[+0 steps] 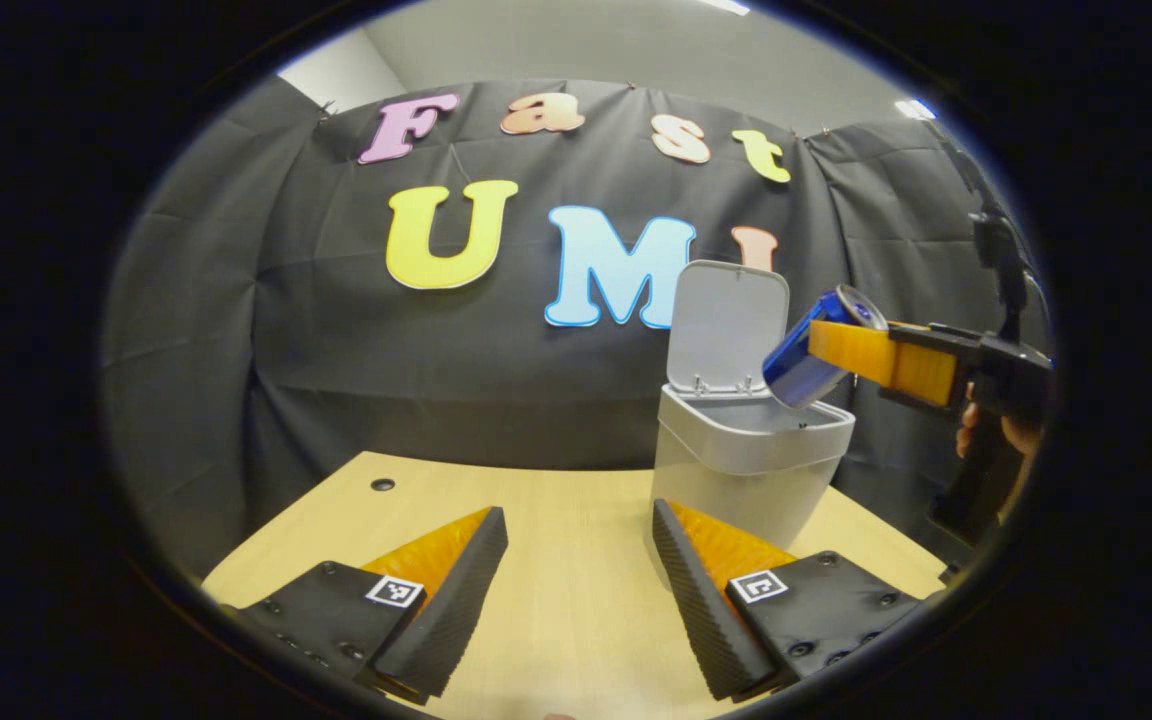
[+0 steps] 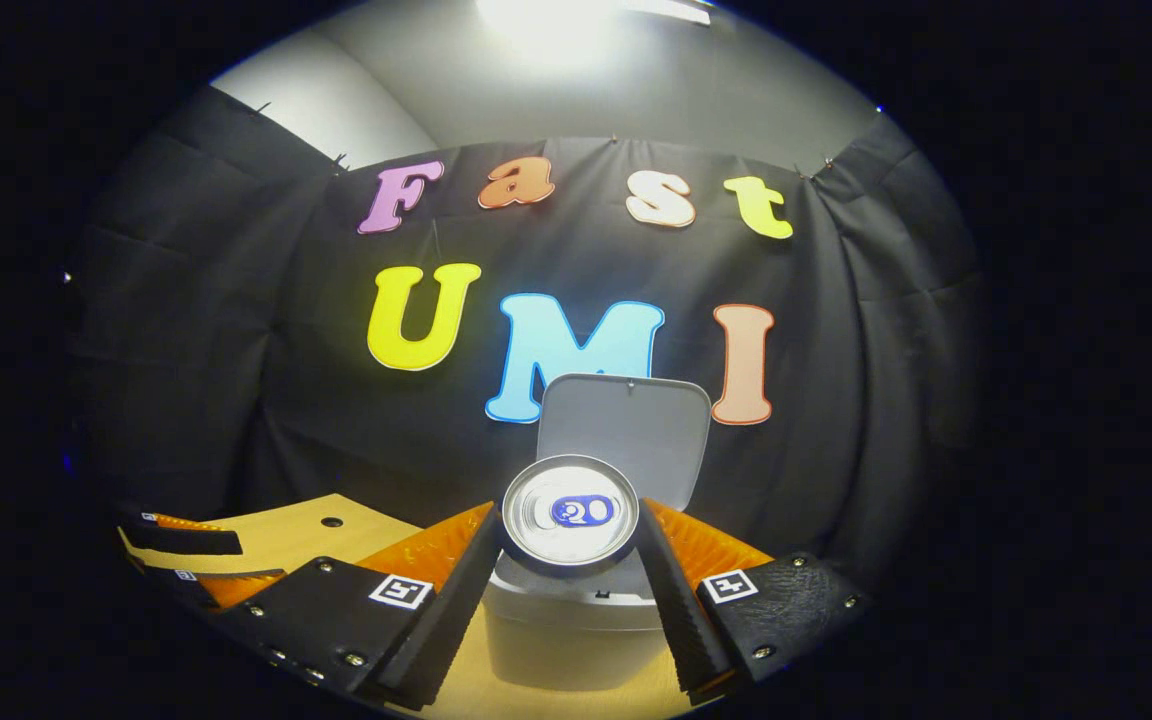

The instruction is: Press the lid of the desktop garbage bin to open it, pick up the crumpled paper on the desktop and throw it into the bin, then pick up the pop can on the desktop and drop it into the bin, and finally close the garbage bin lid.

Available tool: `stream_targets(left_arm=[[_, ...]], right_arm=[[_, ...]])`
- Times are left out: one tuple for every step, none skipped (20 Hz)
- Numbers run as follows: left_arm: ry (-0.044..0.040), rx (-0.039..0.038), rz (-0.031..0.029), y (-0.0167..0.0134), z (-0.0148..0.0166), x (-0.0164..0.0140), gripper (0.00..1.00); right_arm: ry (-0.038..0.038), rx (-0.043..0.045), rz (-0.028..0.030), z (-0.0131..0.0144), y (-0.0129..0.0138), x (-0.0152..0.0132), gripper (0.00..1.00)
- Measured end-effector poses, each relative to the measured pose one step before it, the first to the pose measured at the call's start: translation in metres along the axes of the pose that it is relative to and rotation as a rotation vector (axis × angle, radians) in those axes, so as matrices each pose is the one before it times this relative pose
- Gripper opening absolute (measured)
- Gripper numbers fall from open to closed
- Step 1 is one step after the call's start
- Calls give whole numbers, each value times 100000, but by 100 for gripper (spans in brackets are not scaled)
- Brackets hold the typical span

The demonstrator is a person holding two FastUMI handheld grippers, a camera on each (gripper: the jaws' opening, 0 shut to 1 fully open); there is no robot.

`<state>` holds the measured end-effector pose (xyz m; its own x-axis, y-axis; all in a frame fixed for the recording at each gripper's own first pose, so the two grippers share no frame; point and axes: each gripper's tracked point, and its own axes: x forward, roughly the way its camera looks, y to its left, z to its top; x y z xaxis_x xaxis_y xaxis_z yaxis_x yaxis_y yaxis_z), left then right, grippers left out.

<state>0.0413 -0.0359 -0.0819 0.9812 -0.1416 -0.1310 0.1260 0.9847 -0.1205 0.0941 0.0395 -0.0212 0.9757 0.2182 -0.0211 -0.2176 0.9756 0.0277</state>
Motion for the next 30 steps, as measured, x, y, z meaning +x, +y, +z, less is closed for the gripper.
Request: stream_targets(left_arm=[[18,-143,115,172,-4,-18,95],[178,-99,325,96,-61,132,95],[145,-56,350,170,7,86,95],[137,20,501,196,-35,7,95],[161,-105,531,248,-48,25,95],[133,-326,411,41,-64,66,96],[124,-290,262,122,-46,-46,96],[233,-90,424,136,-14,11,96],[28,13,463,126,-89,30,96],[-77,-61,261,76,9,-27,96],[62,-45,232,58,25,-26,96],[105,123,24,14,-67,-6,96],[46,223,175,41,-64,-56,96],[145,122,246,93,-12,52,96],[39,-184,142,96,-40,-56,96],[-15,-356,75,10,-13,-77,96],[-124,-200,51,-2,22,-67,96],[-23,73,56,-17,-7,-25,96],[-166,203,-49,-1,75,-60,96],[-126,221,-253,-40,64,-47,96],[-111,209,-132,30,52,-120,96],[-189,112,-43,-61,69,18,96],[-55,62,-121,11,36,-75,96],[-132,197,-189,92,73,-77,96],[-44,396,-261,94,109,-59,96],[-68,647,-516,-28,14,-90,95],[-74,842,-428,135,54,72,96],[-260,567,-552,200,123,8,95],[-237,134,-990,20,123,136,95],[-332,-29,-987,68,214,109,96]], right_arm=[[1406,-905,546,-512,256,734,83],[1893,-614,848,-665,323,617,83],[1806,-473,584,-548,223,518,83],[2519,-724,417,-795,149,696,83],[2012,-660,119,-691,92,518,83],[1740,-241,262,-421,95,384,83],[1273,99,374,-374,173,276,83],[1120,138,35,-380,87,286,83],[883,139,-50,-177,-19,167,84],[541,209,-546,-197,-64,257,92],[524,307,16,-92,-11,59,85],[345,594,63,-34,97,32,85],[225,482,-41,-21,-88,-54,86],[12,195,-114,-21,-4,-11,87],[-106,-71,-188,68,-40,-6,87],[-363,-51,-325,73,-177,-110,87],[-438,-24,-264,116,-120,-167,87],[-357,44,-432,127,-119,-85,87],[-237,136,-221,118,-101,-39,87],[-149,240,-267,48,-55,-117,87],[53,310,-158,50,-97,-15,87],[294,316,-48,-125,-55,-16,87],[355,101,-62,7,-84,-63,87],[238,-172,-184,90,-65,20,87],[-196,-388,-612,284,-181,178,87],[-621,-507,-764,446,-246,91,87],[-574,-481,-1050,587,-278,105,87],[-227,-149,-1034,525,-257,124,87],[-597,299,-958,801,-206,252,87],[-758,67,-786,810,-175,308,87]])
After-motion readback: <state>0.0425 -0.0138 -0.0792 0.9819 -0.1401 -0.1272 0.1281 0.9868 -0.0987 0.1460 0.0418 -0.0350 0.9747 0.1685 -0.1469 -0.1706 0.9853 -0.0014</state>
